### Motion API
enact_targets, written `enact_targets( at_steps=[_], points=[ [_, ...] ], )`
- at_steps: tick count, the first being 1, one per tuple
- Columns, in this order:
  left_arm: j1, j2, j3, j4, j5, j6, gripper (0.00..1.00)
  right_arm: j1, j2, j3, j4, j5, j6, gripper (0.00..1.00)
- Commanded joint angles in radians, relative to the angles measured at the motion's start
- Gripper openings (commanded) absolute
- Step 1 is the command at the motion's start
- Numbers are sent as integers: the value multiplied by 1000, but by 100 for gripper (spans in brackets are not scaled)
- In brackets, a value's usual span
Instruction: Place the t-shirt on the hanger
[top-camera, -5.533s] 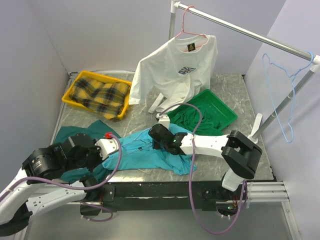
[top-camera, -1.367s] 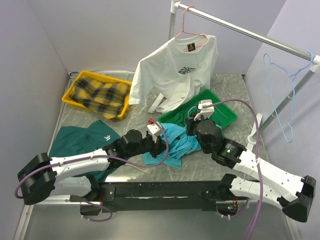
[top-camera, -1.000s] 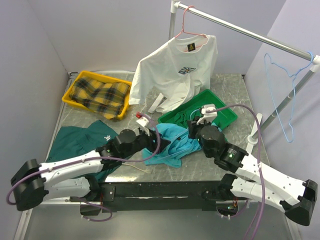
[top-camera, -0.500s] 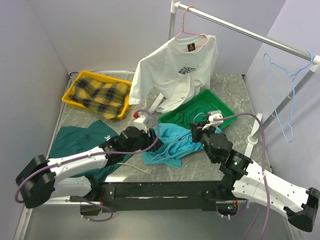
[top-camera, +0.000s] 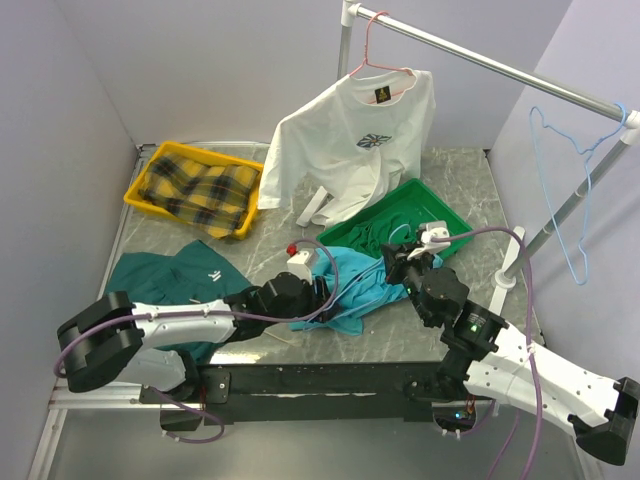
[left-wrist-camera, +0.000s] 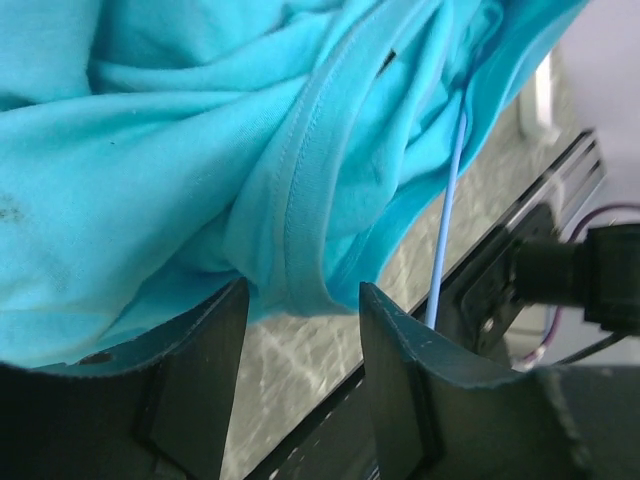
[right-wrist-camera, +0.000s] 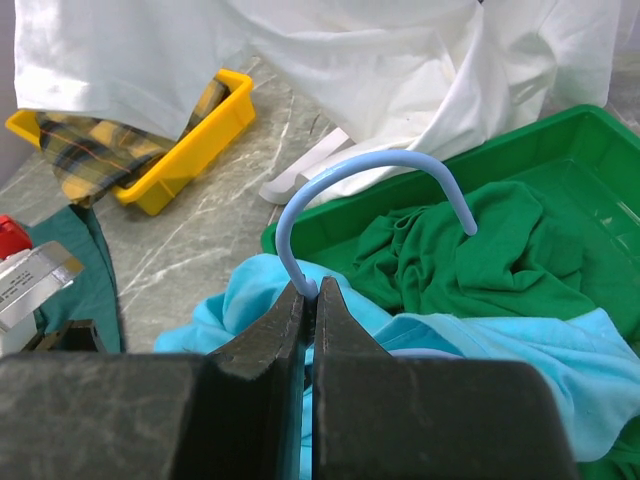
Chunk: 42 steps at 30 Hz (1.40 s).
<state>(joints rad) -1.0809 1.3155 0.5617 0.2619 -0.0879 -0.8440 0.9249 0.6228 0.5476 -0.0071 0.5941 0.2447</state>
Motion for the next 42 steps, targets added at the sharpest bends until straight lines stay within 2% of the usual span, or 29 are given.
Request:
enact_targets(
  at_steps=[1,4,6,8,9,13,19,31,38,42],
  points=[
    [-10,17,-39,198,-52,-79,53,5,-11,-9,55,27,8,0],
    [-11,53,-40,243,-46,-102,51,6,-5,-6,53,35,7,0],
    [-11,79,-39,260,-44,-109,46,8,-3,-5,52,45,5,0],
    [-11,85,-45,273,-47,-118,30,9,0,0,48,59,2,0],
    [-11,80,-48,270,-58,-116,19,9,0,2,45,78,2,0],
    [-11,-7,-78,209,-99,-101,1,11,12,18,39,133,-1,0],
    [-10,-266,-115,76,-174,-44,1,23,83,73,79,217,-25,0],
    [33,-591,-192,-110,-228,-1,1,28,166,172,122,387,-93,0],
    [59,-691,-163,-207,-211,31,1,32,222,236,133,447,-123,0],
    [62,-714,-83,-317,-240,65,1,81,265,264,205,499,-232,0]
  ],
)
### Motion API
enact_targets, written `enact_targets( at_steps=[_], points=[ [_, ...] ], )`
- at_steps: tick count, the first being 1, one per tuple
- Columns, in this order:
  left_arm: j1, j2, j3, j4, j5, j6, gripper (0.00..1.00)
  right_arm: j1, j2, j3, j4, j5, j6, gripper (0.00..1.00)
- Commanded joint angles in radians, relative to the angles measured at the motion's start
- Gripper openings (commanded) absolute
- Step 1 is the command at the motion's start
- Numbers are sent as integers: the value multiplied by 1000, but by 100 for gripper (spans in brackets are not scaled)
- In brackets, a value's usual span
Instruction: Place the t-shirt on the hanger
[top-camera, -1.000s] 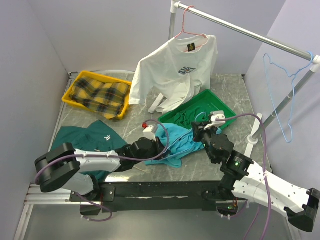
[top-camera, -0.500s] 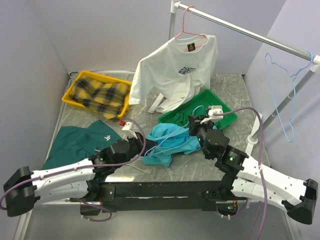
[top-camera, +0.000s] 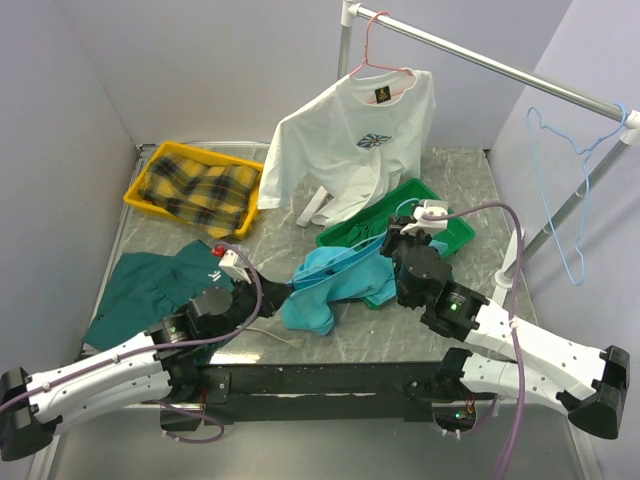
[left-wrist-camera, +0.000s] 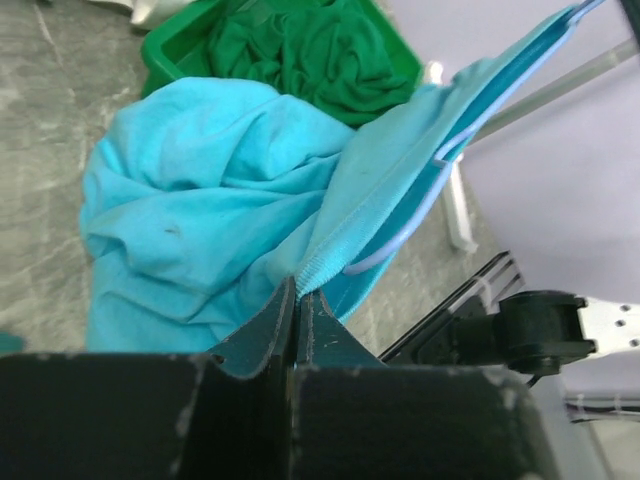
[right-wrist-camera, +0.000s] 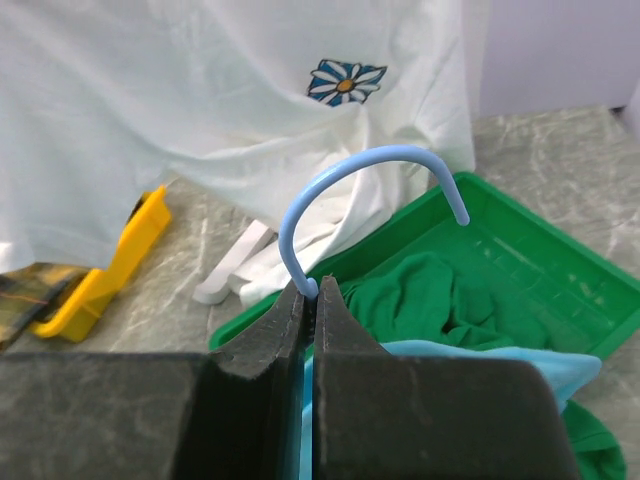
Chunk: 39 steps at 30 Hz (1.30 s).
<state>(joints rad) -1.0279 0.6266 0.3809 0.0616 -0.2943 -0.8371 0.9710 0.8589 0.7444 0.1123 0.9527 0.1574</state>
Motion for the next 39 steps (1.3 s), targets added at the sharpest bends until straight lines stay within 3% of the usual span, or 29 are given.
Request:
enact_targets(
  at_steps=[1,5,13,17,19,21,23,25,29,32,36,39],
  points=[
    [11,-33,119,-134,-45,81,1,44,41,81,113,158,-148,0],
    [12,-10,268,-224,-60,157,1,90,129,179,167,222,-268,0],
    [35,157,653,-377,-9,372,1,170,284,419,205,212,-387,0],
    [103,280,954,-498,113,475,2,245,373,575,249,210,-482,0],
    [156,343,1036,-514,199,519,2,271,388,662,291,199,-556,0],
    [189,407,1151,-540,309,527,2,279,426,786,192,175,-543,0],
    [189,447,1263,-569,349,532,1,276,501,849,203,216,-582,0],
    [190,466,1305,-589,359,546,2,262,537,868,280,250,-677,0],
    [192,426,1368,-626,308,582,4,222,555,891,192,235,-618,0],
    [193,391,1420,-623,297,610,6,227,560,1038,103,195,-608,0],
    [193,447,1562,-641,305,633,6,265,676,1489,-51,129,-688,0],
    [193,488,1636,-634,333,641,6,305,761,1622,-2,139,-801,0]
  ],
)
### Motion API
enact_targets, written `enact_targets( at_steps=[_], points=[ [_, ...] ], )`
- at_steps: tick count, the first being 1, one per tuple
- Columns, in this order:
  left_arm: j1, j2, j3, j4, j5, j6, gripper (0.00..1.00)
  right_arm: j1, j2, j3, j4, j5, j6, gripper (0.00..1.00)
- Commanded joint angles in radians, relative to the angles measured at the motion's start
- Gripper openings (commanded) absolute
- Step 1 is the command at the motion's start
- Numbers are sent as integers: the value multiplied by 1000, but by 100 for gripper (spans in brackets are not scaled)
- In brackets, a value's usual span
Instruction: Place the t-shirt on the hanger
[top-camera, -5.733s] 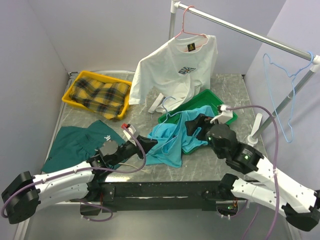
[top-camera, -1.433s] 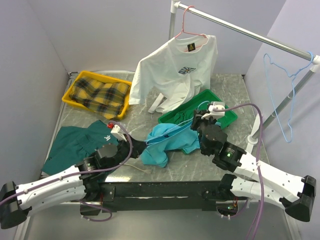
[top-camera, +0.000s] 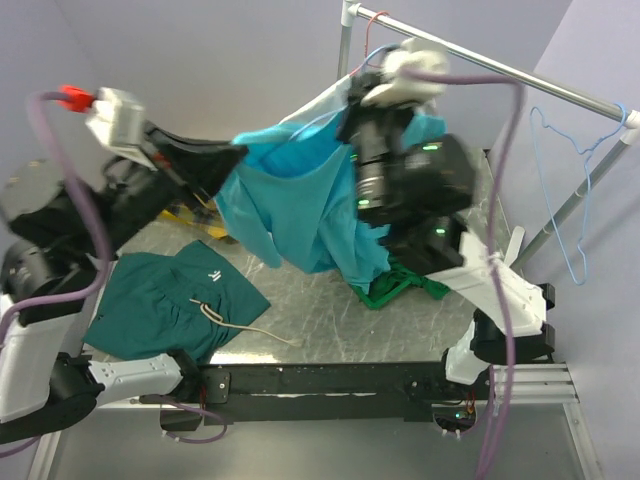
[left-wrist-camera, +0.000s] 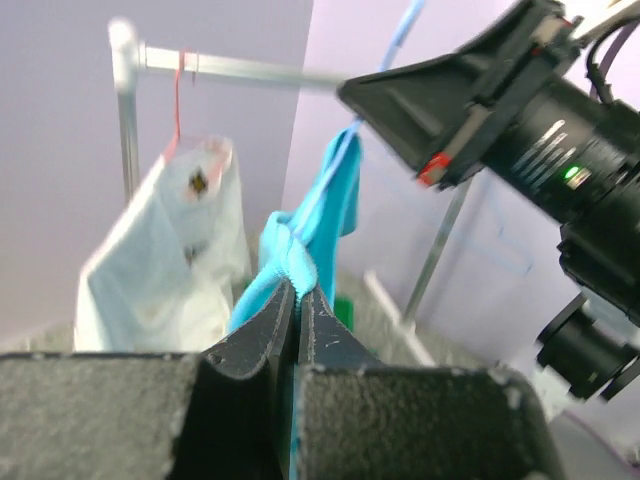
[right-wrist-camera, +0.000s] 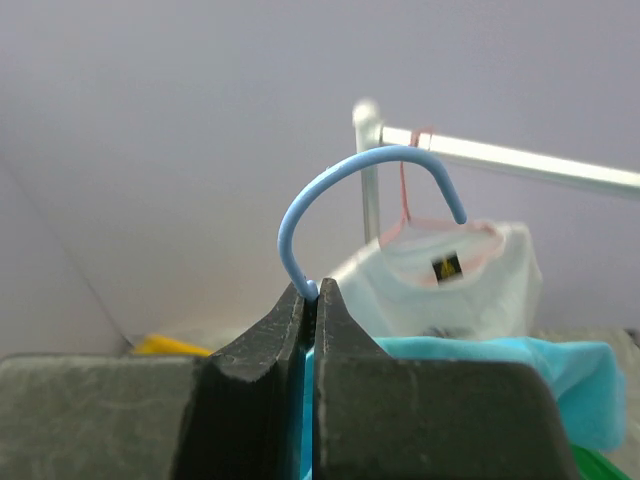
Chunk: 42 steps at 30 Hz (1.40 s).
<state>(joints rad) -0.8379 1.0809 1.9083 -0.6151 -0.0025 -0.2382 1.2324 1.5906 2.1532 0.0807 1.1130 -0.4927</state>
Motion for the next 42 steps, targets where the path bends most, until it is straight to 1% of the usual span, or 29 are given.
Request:
enact_targets(
  at_steps=[1,3,4,5,6,7,8,9,10,11,13,14,17,19,20,23,26,30,33,35,36,39,40,42],
  points=[
    [5,40,115,48,41,45,6,55,35,211,31,-22,-156,0],
    [5,56,117,54,48,46,6,58,25,137,5,-25,-95,0],
    [5,59,115,49,53,46,6,53,10,78,22,-16,-74,0],
    [3,62,97,45,59,48,6,42,-35,-67,42,-13,-25,0],
    [5,53,75,41,65,45,6,14,-58,-131,37,-16,26,0],
    [5,47,19,43,65,43,6,-7,-78,-179,-11,-50,101,0],
    [3,36,-14,48,62,42,7,-36,-99,-226,-74,-82,273,0],
    [3,19,-49,54,71,36,7,-89,-104,-239,-185,-109,345,0],
    [3,11,-110,54,79,34,7,-109,-107,-252,-209,-143,388,0],
    [3,7,-139,54,88,30,8,-119,-110,-271,-219,-151,419,0],
    [5,11,-216,57,108,22,8,-126,-109,-270,-242,-182,436,0],
    [5,17,-235,60,114,20,8,-129,-103,-244,-261,-218,465,0],
    [22,45,-285,64,121,14,8,-126,-83,-214,-331,-222,491,0],
    [46,42,-308,78,121,7,8,-126,-109,-248,-329,-223,491,0],
    [57,36,-311,87,105,7,8,-126,-124,-300,-325,-231,531,0],
    [124,21,-281,57,94,22,9,-129,-182,-395,-300,-248,560,0],
    [161,19,-229,23,70,39,8,-131,-225,-459,-295,-269,579,0],
    [177,-31,-210,-8,35,62,9,-157,-248,-495,-321,-242,605,0],
    [181,-47,-232,-17,55,59,10,-177,-287,-513,-318,-268,625,0],
    [180,-50,-264,-18,59,54,9,-177,-304,-495,-325,-263,632,0],
    [180,-56,-279,-12,68,50,9,-177,-304,-484,-340,-266,632,0],
    [181,-46,-330,44,180,27,10,-172,-293,-443,-375,-298,663,0],
    [181,-29,-324,44,262,24,9,-162,-275,-423,-378,-292,666,0],
    [180,34,-307,37,324,16,7,-149,-253,-403,-395,-277,671,0]
  ],
)
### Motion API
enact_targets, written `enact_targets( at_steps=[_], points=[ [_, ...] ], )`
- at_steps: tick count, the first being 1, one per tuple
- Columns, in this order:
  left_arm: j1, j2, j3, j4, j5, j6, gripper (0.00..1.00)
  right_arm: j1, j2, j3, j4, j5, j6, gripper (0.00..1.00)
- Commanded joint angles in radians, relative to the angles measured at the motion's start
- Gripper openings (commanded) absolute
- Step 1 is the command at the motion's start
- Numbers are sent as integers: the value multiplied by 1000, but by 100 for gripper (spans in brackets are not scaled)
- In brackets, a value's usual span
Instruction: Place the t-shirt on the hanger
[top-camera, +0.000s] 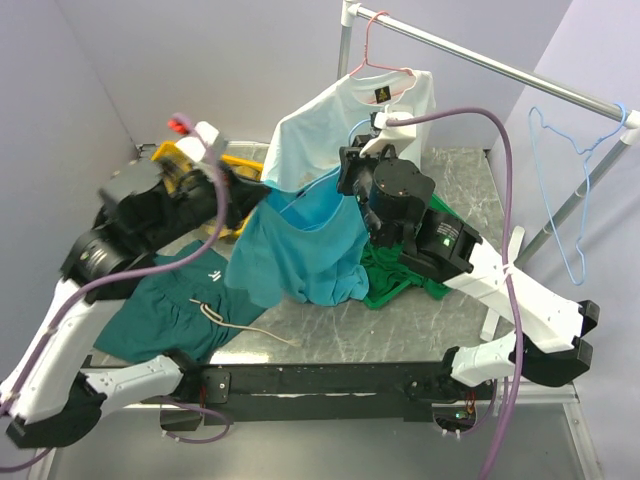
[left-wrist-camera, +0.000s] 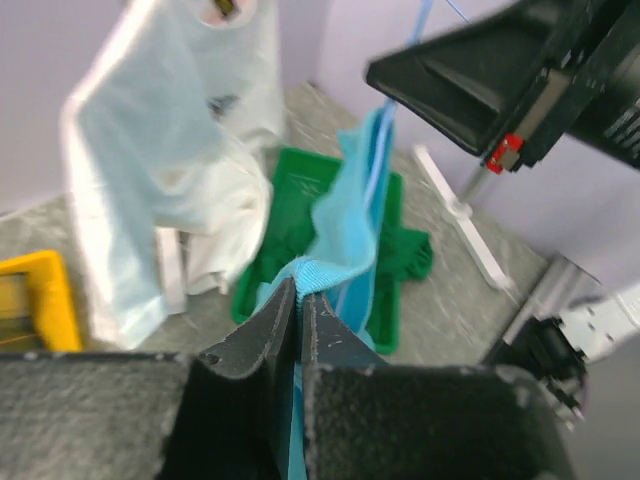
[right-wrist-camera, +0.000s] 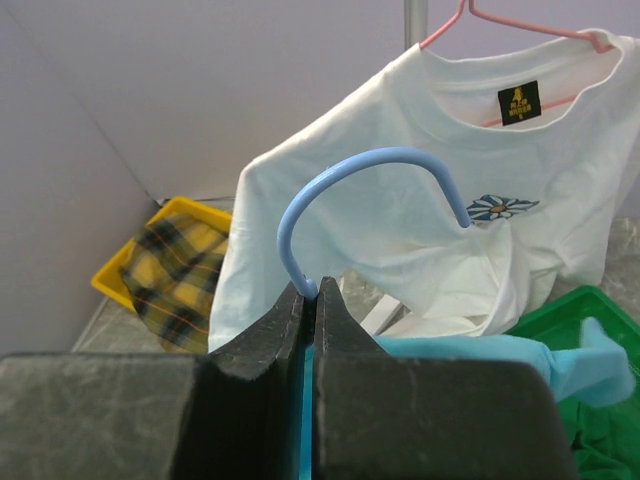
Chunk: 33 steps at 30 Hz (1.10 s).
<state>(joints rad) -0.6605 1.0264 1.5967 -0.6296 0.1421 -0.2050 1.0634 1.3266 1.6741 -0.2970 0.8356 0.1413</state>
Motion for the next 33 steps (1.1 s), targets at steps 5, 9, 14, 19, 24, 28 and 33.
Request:
enact_targets(
  at_steps=[5,9,14,19,24,28,33],
  points=[
    [4,129,-33,151,297,-68,6,24,59,98,-40,28,64,0],
    [4,109,-76,185,254,-82,13,21,59,79,-39,22,69,0],
    [2,112,-89,183,234,-68,45,17,60,61,-44,-3,92,0],
    [4,64,-92,154,153,-44,69,-28,59,52,-68,-59,132,0],
    [2,-6,-96,68,126,-22,78,-46,83,79,-83,-63,127,0],
    [2,-38,-119,28,156,-17,96,-48,118,116,-94,-41,119,0],
    [4,-75,-174,-50,91,1,87,-46,134,133,-99,-21,116,0]
  ],
)
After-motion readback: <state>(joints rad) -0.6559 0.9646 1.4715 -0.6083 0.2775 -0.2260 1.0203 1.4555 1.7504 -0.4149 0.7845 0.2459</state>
